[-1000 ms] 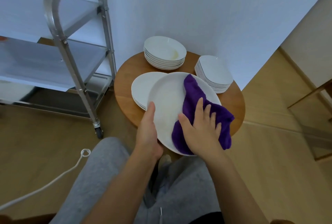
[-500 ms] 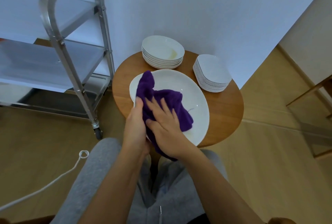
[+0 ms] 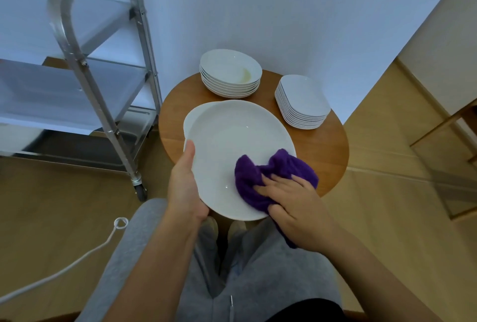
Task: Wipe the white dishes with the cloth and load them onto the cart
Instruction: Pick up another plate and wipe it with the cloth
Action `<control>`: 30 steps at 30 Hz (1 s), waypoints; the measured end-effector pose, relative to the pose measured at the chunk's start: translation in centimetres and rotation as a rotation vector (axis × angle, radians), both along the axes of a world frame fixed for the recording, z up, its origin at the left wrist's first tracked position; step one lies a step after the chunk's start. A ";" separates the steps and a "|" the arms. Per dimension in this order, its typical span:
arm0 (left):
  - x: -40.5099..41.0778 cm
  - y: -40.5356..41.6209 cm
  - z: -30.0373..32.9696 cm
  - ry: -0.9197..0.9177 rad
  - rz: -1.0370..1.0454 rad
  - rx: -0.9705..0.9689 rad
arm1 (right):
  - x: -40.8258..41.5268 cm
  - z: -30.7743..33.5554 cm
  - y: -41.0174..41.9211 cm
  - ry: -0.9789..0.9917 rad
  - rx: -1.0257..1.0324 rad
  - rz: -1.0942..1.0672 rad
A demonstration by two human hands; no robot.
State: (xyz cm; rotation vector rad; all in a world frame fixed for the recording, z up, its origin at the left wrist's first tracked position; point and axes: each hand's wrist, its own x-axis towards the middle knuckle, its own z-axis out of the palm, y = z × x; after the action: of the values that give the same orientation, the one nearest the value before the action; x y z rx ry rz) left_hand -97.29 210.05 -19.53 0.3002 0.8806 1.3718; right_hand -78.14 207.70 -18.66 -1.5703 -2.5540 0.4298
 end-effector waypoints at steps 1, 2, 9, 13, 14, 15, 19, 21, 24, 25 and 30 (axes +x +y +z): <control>-0.1 0.2 0.0 -0.025 -0.026 -0.014 | 0.0 0.0 0.0 0.006 -0.017 0.014; -0.2 0.3 0.2 -0.062 -0.073 -0.025 | -0.1 0.0 -0.1 0.007 -0.051 0.052; 0.0 0.2 0.3 -0.061 -0.274 -0.167 | -2.8 -0.4 1.0 -0.165 -0.104 0.336; 0.5 0.1 0.2 -0.045 -0.298 -0.062 | -3.9 -1.0 2.2 -0.223 0.124 0.236; 0.6 0.0 0.3 -0.042 -0.285 -0.018 | -4.1 -1.1 2.6 -0.225 0.167 0.216; 0.6 0.0 0.4 -0.041 -0.274 0.017 | -4.2 -1.1 3.0 -0.219 0.199 0.202; 0.5 -0.2 0.9 -0.025 -0.263 0.082 | -4.8 -0.8 4.6 -0.107 0.247 0.106; 0.5 -0.5 0.9 0.015 -0.247 0.107 | -4.7 -0.2 5.7 -0.098 0.274 0.074; 0.4 -1.0 0.9 0.115 -0.259 0.110 | -4.3 1.1 7.7 -0.126 0.351 0.019; 0.3 -1.1 0.8 0.131 -0.279 0.096 | -3.9 1.8 8.3 -0.117 0.343 -0.040; 0.2 -1.2 0.5 0.142 -0.220 0.062 | -1.2 4.8 10.8 0.164 -0.013 -0.217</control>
State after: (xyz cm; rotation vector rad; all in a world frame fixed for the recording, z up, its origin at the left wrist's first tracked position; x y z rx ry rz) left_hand -97.11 208.80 -18.99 0.5324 0.8945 1.1850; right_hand -79.39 218.45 -13.88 -1.7148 -2.2364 0.5267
